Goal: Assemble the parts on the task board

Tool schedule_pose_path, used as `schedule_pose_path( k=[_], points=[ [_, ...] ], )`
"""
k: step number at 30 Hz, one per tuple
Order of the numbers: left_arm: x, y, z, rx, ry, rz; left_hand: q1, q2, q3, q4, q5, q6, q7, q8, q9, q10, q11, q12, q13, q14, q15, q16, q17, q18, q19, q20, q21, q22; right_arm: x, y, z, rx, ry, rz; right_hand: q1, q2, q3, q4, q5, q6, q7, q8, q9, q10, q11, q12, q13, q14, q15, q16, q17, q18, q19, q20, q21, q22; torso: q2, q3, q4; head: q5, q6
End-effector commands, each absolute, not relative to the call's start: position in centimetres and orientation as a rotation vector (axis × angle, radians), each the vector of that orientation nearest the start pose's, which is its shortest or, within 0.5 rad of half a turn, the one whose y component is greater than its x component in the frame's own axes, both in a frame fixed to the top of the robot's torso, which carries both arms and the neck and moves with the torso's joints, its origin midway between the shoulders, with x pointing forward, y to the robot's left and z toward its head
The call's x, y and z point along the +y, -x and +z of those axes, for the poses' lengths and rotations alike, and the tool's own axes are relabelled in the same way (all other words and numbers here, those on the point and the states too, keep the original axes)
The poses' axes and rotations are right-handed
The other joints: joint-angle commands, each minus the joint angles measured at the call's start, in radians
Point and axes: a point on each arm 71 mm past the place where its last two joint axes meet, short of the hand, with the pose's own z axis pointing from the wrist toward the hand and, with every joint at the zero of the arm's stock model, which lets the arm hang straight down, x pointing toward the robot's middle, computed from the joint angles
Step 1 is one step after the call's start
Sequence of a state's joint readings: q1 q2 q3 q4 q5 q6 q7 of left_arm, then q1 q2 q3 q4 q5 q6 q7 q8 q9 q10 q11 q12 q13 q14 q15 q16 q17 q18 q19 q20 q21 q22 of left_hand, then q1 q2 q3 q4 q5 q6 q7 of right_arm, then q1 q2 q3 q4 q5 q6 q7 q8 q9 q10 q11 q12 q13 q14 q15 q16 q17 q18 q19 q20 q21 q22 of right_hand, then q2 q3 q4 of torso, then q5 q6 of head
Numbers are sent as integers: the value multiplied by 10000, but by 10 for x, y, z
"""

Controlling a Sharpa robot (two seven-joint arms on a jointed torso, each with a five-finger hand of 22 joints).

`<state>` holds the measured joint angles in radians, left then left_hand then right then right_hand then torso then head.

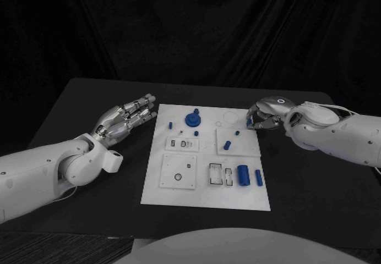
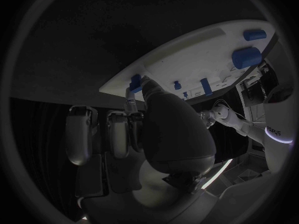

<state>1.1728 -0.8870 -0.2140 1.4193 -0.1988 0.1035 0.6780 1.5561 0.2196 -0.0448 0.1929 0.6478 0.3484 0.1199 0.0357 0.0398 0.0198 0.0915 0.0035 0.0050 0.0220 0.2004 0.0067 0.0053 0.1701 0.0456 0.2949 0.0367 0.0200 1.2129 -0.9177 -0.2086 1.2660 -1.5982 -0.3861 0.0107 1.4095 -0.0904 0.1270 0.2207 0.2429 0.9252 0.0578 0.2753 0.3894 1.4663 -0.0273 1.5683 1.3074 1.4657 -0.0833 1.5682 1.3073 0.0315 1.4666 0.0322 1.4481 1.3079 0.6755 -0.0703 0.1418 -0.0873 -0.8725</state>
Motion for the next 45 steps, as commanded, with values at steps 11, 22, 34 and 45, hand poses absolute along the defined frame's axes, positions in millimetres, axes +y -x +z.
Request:
schedule_pose_path(
  k=[11,22,34,45],
  points=[
    [240,-458,-235,15352,7673,-18773,-6,29,57,2,-8,26,89,59,13,5,105,19,6,-9,50,3,14,-91,10,-13,12,-5,-312,-490,-225,15726,2663,3476,65,186,19,-123,216,173,5,389,254,1045,4,25,2634,1051,-51,26,2635,16,344,-71,-76,2169,0,-1,3,0,-2],
    [238,-459,-236,15495,7700,-18769,-8,29,62,1,-9,34,93,60,14,10,109,20,7,-3,51,5,16,-92,13,-13,14,-4,-248,-482,-180,15134,3174,4923,-26,254,-4,-90,262,82,42,445,301,1045,34,25,2634,1051,-9,26,2635,34,307,-43,-161,2146,-38,-19,-49,28,-2],
    [236,-459,-236,15574,7714,-18802,-14,27,75,-1,-12,49,98,63,16,13,113,21,8,-3,52,5,15,-95,13,-13,14,-4,-167,-468,-197,16549,4727,6257,38,352,57,-256,659,-35,84,509,349,1045,63,25,2634,1051,26,26,2635,74,230,-11,-332,2097,-38,-18,-21,42,-2],
    [234,-459,-236,15483,7638,-18955,-26,25,166,-29,20,160,111,87,30,53,129,31,18,42,74,20,28,-107,40,-14,34,4,-128,-460,-218,17071,5405,6484,17,377,100,-420,887,-302,214,369,281,1045,158,25,2634,1051,105,26,2635,133,108,51,-597,2017,-27,-14,-27,17,-2]
  ],
)
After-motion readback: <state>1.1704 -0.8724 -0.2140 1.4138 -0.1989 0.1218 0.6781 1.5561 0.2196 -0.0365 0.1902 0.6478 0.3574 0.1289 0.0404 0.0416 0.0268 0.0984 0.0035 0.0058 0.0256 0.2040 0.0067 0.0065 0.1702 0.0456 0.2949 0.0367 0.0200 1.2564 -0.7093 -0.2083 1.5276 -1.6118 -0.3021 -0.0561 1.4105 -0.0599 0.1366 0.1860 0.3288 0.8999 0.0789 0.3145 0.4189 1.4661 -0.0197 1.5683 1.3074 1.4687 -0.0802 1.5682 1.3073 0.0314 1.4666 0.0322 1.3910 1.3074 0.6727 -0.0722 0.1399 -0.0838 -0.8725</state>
